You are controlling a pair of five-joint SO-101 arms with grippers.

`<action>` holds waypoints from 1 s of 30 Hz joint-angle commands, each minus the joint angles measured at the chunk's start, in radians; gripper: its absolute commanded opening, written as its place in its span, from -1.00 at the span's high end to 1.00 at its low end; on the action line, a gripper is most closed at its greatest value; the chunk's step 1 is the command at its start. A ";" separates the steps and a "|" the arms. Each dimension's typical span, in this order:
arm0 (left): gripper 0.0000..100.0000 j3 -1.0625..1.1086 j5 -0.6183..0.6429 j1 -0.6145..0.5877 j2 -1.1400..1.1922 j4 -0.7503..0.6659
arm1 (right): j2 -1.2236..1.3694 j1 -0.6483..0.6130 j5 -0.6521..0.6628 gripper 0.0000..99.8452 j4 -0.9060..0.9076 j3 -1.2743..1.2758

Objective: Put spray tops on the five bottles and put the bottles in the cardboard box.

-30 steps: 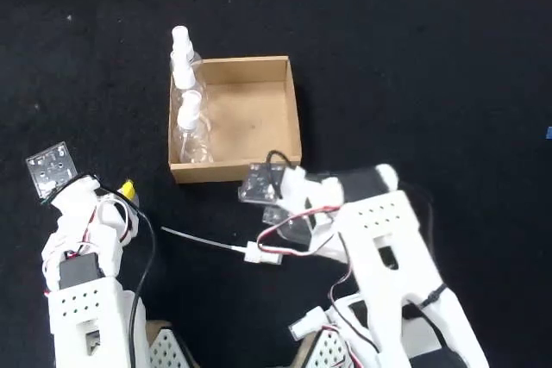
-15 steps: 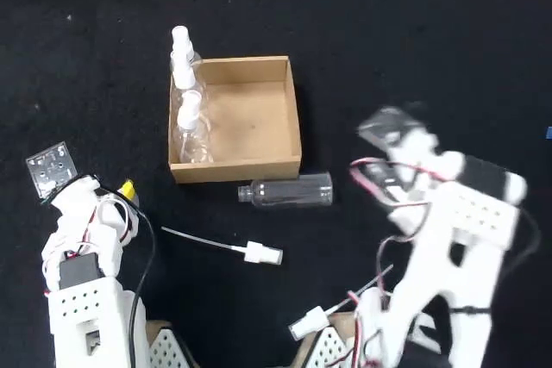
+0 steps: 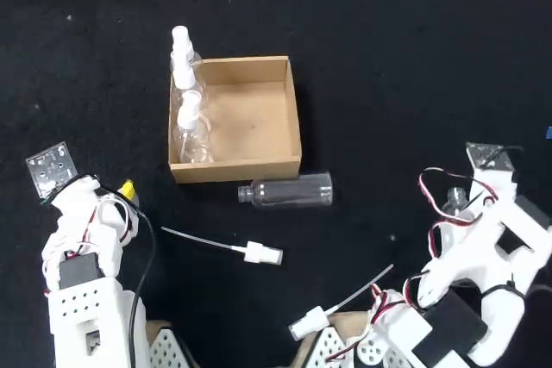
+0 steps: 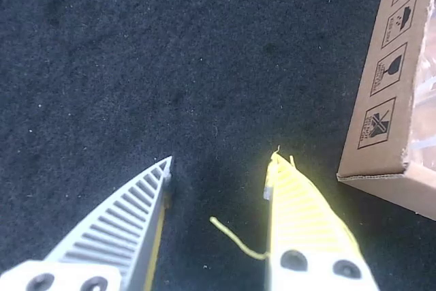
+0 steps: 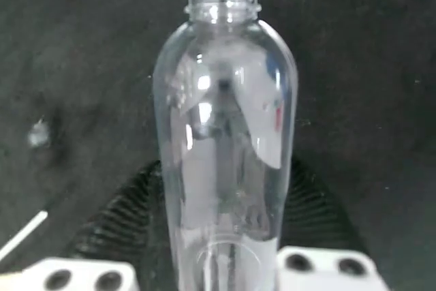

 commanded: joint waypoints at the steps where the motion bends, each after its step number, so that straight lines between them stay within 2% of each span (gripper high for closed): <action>1: 0.60 -0.028 0.003 0.007 -0.012 -0.003 | -0.010 -0.028 -0.040 0.40 -0.025 -0.002; 7: 0.60 -0.028 0.003 0.007 -0.012 -0.003 | -0.004 -0.101 -0.044 0.39 0.043 -0.054; 15: 0.60 -0.028 0.003 0.007 -0.012 -0.003 | -0.002 -0.100 -0.058 0.39 0.094 -0.166; 24: 0.60 -0.028 0.003 0.007 -0.012 -0.003 | -0.001 -0.103 -0.216 0.39 0.009 -0.143; 30: 0.60 -0.028 0.003 0.007 -0.012 -0.003 | 0.019 -0.101 -0.212 0.39 -0.083 -0.087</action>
